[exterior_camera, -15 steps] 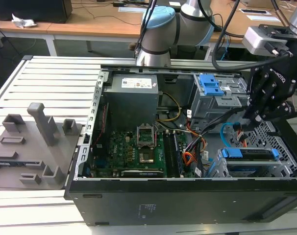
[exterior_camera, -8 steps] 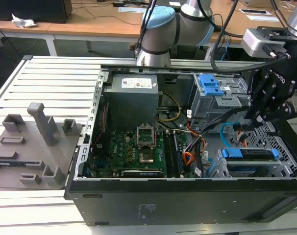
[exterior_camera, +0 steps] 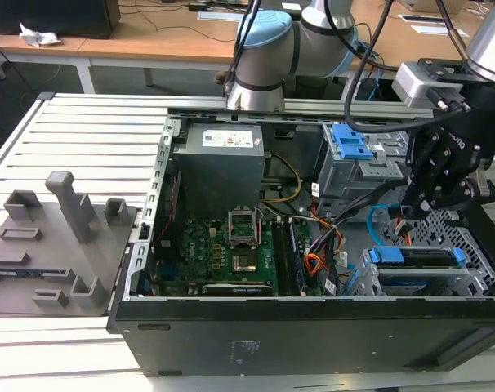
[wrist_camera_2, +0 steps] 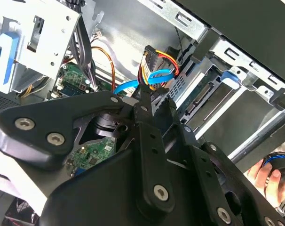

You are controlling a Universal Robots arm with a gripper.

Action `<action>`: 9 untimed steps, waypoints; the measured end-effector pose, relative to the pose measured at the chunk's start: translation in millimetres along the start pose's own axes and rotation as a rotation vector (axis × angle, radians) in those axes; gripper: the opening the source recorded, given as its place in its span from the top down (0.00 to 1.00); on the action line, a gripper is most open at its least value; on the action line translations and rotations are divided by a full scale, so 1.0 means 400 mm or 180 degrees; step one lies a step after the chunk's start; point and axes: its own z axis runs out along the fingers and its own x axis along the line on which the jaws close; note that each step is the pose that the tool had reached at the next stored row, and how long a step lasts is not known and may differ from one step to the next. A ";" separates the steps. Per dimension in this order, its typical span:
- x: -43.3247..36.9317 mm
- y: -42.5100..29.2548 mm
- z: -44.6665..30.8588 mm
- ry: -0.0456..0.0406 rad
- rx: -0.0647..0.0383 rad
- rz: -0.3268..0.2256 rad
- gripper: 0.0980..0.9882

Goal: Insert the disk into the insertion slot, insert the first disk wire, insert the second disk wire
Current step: 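Insert the first disk wire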

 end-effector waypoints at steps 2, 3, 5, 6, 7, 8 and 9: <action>0.000 0.000 0.003 0.0033 0.0001 0.0001 0.77; 0.000 0.000 0.003 0.0035 0.0001 0.0001 0.77; 0.000 0.000 0.003 0.0038 0.0001 0.0001 0.77; 0.000 0.000 0.003 0.0038 0.0001 0.0001 0.77; 0.000 0.000 0.003 0.0040 0.0001 0.0001 0.79; 0.000 0.000 0.003 0.0041 0.0001 0.0001 0.93; 0.000 0.000 0.003 0.0044 0.0001 0.0002 0.93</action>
